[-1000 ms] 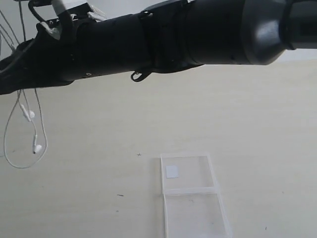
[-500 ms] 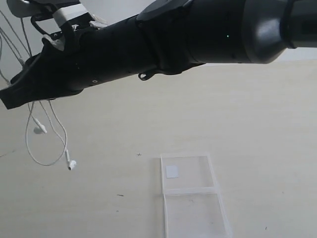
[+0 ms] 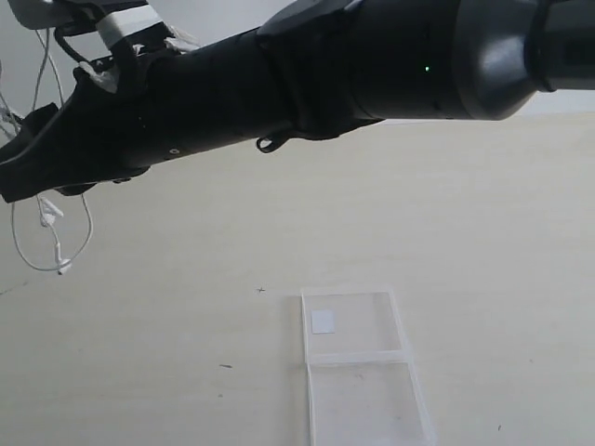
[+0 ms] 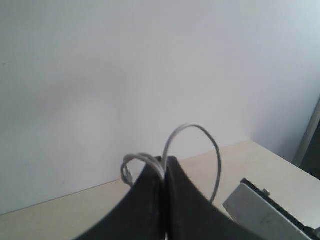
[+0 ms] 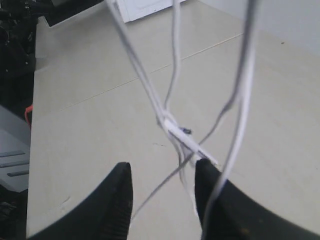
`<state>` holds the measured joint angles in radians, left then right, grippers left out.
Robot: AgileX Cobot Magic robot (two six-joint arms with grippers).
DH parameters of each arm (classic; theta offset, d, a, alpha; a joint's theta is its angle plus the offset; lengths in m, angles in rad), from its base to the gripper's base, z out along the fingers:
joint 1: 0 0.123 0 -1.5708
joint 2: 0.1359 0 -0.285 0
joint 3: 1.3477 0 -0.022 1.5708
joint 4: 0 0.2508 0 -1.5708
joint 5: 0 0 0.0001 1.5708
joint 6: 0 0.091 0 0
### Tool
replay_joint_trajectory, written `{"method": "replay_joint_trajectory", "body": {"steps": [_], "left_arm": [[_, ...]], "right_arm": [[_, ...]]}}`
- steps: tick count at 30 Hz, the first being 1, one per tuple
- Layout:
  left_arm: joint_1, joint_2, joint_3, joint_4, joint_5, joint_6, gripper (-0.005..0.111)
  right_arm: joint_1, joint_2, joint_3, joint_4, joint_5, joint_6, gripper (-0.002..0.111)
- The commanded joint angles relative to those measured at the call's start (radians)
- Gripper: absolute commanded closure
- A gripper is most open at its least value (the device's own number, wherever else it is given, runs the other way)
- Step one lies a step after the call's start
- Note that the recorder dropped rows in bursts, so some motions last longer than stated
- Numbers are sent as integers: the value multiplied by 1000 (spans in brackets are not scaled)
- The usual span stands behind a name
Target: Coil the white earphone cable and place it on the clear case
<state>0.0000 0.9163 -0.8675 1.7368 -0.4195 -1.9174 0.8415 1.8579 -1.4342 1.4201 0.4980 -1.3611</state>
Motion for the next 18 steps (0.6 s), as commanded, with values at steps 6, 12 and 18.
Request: {"method": "replay_joint_trajectory", "body": {"steps": [6,12,18], "left_arm": [[0,-4,-5,-67,-17,-8,107],[0,-2,-5,-103,-46,-3,107],[0,-2,-5,-103,-63,-3,107]], "right_arm": [[3,4,-1,139,4,-96,67],[3,4,-1,246,10,-185,67],[3,4,-1,255,3,-187,63]]}}
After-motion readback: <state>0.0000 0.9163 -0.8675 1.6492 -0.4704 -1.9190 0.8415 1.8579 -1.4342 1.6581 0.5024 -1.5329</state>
